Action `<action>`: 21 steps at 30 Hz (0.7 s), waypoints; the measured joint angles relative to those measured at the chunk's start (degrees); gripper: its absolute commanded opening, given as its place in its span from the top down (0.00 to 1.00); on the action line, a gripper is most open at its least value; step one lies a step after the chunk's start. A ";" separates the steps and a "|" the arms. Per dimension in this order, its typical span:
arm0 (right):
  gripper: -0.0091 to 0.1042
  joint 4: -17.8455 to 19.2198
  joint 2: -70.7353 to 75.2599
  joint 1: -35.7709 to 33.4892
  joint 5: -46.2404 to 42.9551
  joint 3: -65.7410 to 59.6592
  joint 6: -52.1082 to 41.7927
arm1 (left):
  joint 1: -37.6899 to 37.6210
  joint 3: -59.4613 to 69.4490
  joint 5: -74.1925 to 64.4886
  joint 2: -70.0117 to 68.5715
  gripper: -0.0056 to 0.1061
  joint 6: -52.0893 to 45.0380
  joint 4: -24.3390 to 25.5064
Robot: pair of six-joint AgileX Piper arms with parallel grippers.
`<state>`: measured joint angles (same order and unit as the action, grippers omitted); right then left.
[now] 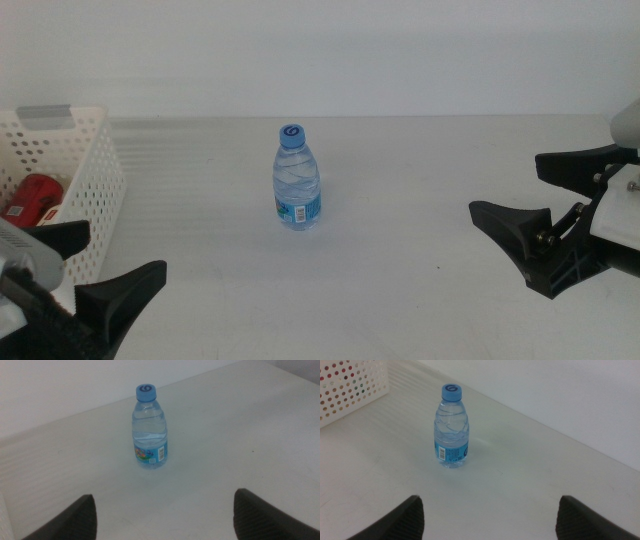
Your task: Use arms to grab the bottles and put them into the dustbin to the left of the table.
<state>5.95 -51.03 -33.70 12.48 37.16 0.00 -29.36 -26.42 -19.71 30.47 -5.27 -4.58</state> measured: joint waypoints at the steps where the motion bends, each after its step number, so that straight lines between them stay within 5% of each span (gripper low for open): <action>1: 0.22 0.00 0.00 0.00 0.00 0.00 0.00 | 0.00 0.00 0.06 0.00 0.14 0.00 0.00; 10: 0.22 0.00 0.00 0.00 0.00 0.00 0.00 | 0.00 0.16 8.76 2.54 0.14 0.00 0.00; 21: 0.22 0.00 0.00 0.00 0.00 0.00 0.00 | 0.00 0.16 30.06 23.03 0.14 0.07 0.00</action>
<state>5.95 -51.03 -33.70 12.48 37.16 0.00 -29.36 -26.26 10.35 53.50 -5.20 -4.58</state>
